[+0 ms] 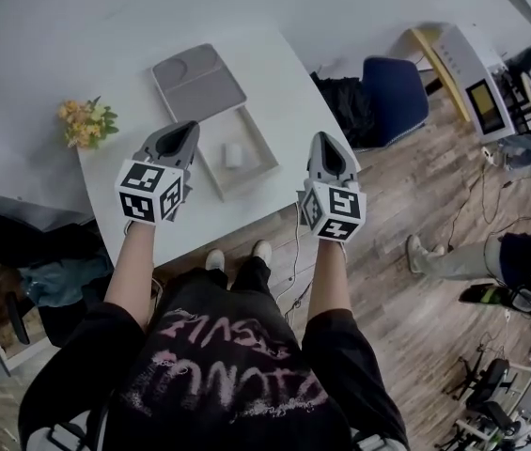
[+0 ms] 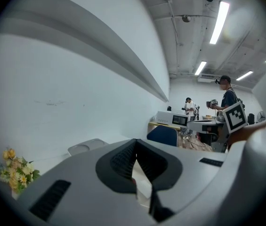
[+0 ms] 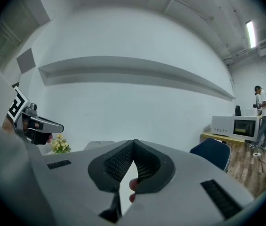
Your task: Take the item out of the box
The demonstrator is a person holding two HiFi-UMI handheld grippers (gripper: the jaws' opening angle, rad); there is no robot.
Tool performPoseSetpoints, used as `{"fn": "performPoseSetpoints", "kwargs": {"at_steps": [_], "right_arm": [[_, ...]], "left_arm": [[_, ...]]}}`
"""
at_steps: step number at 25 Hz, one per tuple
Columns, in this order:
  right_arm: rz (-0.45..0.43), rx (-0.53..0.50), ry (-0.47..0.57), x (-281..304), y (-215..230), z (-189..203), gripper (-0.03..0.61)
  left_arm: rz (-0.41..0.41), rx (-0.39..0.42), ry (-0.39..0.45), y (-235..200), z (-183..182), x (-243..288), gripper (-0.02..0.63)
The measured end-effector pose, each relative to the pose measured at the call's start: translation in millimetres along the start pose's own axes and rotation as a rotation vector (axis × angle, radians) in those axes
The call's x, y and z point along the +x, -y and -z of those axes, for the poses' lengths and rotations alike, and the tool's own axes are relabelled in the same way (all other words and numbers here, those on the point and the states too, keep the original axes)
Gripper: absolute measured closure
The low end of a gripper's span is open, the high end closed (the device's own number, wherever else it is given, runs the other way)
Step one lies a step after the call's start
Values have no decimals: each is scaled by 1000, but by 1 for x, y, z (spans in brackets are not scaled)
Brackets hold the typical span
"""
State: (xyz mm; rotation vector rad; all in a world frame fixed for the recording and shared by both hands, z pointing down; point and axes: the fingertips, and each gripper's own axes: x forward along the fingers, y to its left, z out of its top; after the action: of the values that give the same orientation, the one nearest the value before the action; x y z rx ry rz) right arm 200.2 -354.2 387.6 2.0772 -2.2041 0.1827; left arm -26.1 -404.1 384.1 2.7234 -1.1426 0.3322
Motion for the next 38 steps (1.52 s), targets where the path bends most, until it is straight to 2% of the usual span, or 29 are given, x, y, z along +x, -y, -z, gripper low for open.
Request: {"fn": "performPoseSetpoints", "kwargs": {"at_steps": [7,12,19,38], "right_arm": [[-85,-11,-10,27,15,6,569],[-119,5,-26,39,25,15,569],[-137,30,-52,51,34,30,569],[-218,56,-173,60,31,94,569]], "left_arm": [[-76,-12,-22,2,5,22,614],[-101,-24,-45,6,9,35,614],[-110,-34,-98,12,21,52,614],[-112,-113,-257,28,89,72,614]]}}
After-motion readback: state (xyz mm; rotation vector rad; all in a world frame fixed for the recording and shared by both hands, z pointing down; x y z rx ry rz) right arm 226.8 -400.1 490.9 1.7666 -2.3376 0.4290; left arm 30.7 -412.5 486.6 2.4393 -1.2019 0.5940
